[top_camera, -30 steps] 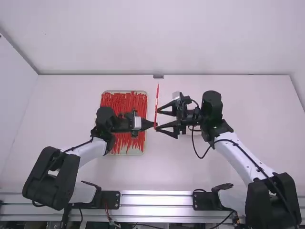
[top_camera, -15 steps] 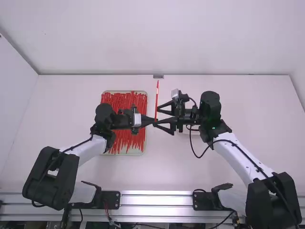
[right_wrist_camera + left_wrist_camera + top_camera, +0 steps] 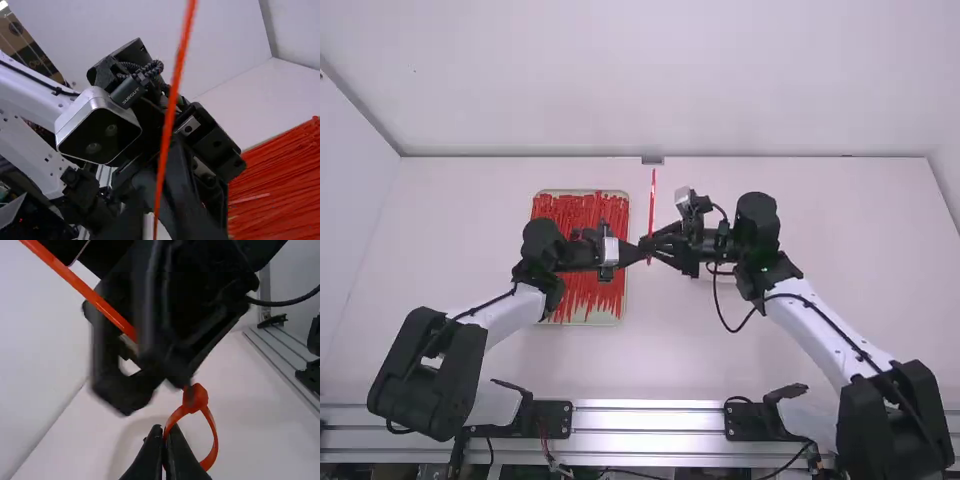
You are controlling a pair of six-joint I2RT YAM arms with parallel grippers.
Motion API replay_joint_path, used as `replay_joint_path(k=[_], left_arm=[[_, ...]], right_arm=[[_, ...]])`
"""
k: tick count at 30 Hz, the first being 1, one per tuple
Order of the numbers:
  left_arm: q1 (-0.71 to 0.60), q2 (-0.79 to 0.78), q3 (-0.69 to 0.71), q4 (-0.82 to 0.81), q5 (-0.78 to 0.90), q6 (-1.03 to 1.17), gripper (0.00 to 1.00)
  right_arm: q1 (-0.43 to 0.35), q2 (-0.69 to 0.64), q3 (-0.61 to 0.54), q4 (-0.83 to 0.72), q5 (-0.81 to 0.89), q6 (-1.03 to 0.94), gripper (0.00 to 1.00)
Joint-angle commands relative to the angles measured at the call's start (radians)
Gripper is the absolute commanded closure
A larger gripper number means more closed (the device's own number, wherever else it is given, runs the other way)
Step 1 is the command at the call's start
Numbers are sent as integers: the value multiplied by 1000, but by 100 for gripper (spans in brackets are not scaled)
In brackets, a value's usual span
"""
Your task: Fasten the cable tie
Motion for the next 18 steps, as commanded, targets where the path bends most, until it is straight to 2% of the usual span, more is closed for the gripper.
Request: replay_joint_path(k=[1,5,6,8,9,15,18], left_arm=[[-6,-2,21,8,-3,-14,98],[5,-2,21,28,-7,-53,96],[0,-2,21,43,-6,-76,92],[-2,-2,21,57,-25,-119,57],[-2,-2,21,61,-56,-156,1],[-1,-2,23,54,-133,-217,1],[-1,-2,51,-24,-191,-224,1]], right_arm=[[3,-13,26,0,9,2,100],[-9,-13,26,-19,13,2,100],[-15,-13,26,-23,12,2,100],[-24,-13,26,-25,10,6,100],[-31,-13,26,-18,9,23,100],[-89,-15,26,-3,2,29,100],[-137,-15,26,-18,20,28,100]])
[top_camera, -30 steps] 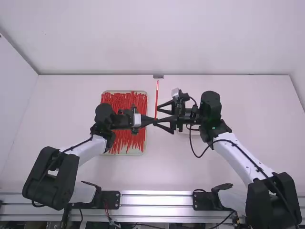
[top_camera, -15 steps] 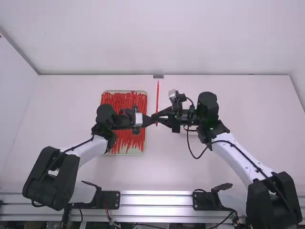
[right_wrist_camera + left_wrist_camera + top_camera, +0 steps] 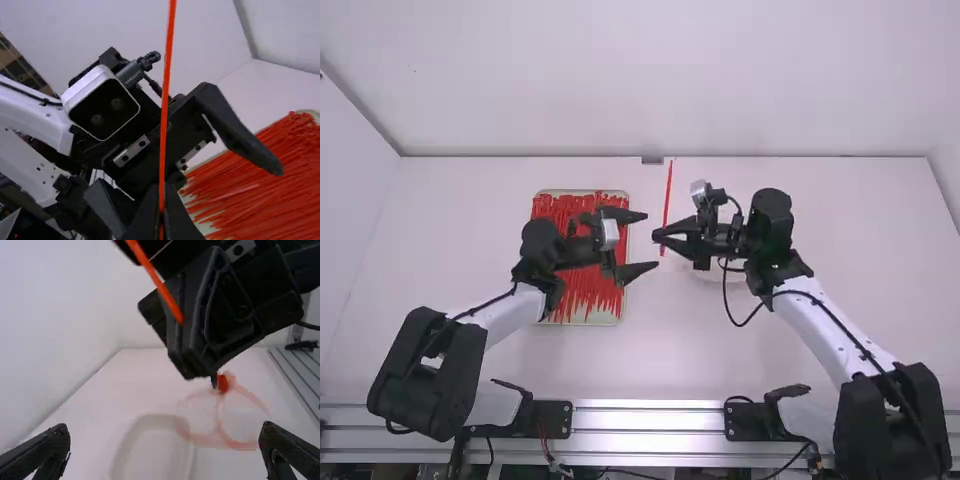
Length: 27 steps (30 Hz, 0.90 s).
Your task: Fasten the cable tie
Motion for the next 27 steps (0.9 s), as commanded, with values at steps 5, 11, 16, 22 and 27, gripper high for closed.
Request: replay_joint_path(k=[5,11,16,22,27], left_arm=[[-2,-2,164,-309,-67,67,1],[-2,-2,312,-686,-126,213,1],[-2,-2,365,-871,-126,368,1],[31,-1,352,-883,-208,332,1],[31,-1,344,-880,-222,326,1]], right_arm=[[-133,-13,26,-67,93,-29,100],[-212,-13,26,-150,154,-87,100],[-249,-13,26,-283,335,-161,100],[-224,10,26,-366,567,-211,100],[-174,111,26,-337,723,-207,100]])
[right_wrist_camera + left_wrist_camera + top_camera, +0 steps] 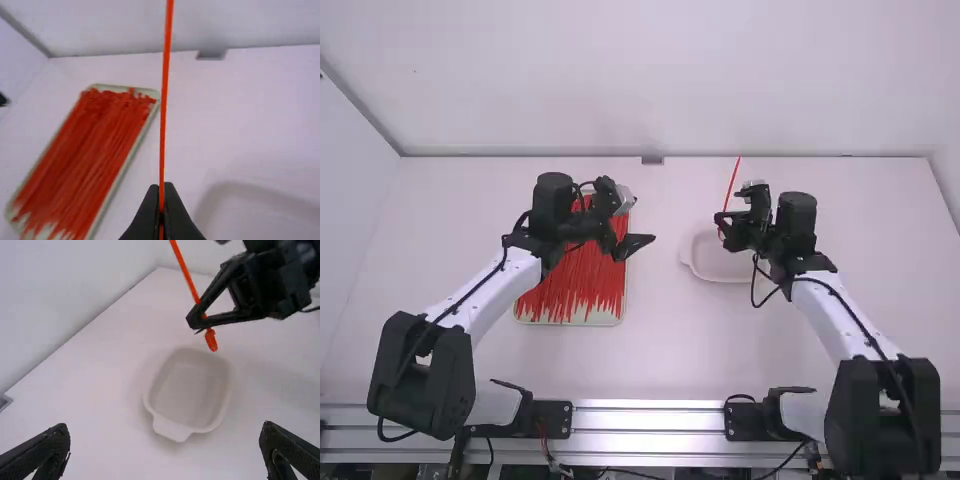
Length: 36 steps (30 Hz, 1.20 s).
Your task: Fasten the cable tie
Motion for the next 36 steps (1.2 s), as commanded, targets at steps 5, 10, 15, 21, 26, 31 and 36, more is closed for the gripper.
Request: replay_joint_path(k=[5,10,15,21,26,31,36], left_arm=[[10,-2,-4,-16,-13,31,1],[35,-2,-19,-27,-13,43,1],[57,-2,-31,-6,-119,-81,1],[48,-2,-31,-7,-141,-87,1],[44,-2,-31,-24,-182,-131,1],[44,-3,-31,-66,-249,-166,1],[44,-19,-30,-102,-246,-167,1]], right_arm=[[16,195,26,96,122,12,100],[10,286,26,131,132,34,100],[0,319,26,103,174,35,100],[0,320,26,87,185,35,80],[14,320,26,78,255,76,1],[21,308,27,77,247,62,1],[21,234,27,18,246,64,1]])
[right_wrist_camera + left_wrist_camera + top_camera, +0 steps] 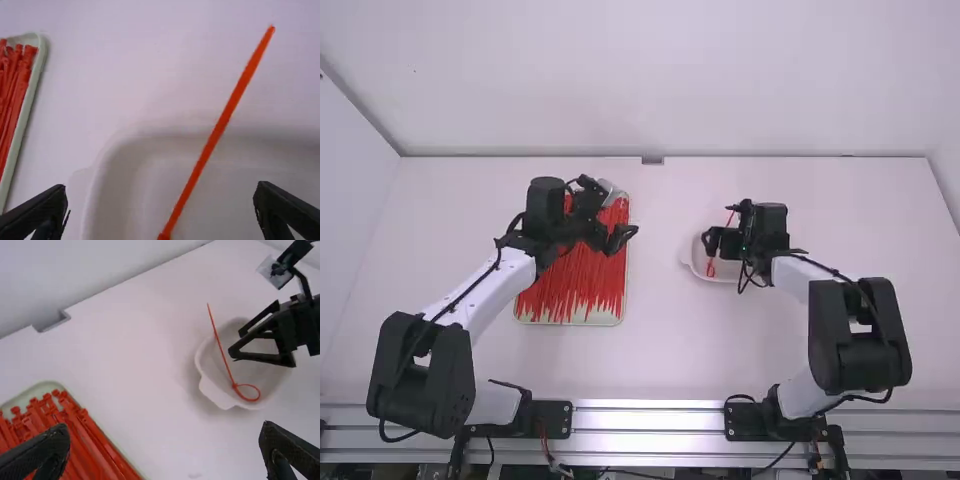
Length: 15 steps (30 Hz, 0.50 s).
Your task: Fasten the cable tie
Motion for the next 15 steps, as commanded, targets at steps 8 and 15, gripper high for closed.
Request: replay_joint_path(k=[8,15], left_arm=[[-4,-96,-8,-49,-8,-31,1],[-4,-167,-8,-86,-8,-60,1]], right_arm=[[24,-297,27,-191,16,-3,1],[69,-467,27,-313,31,-35,1]])
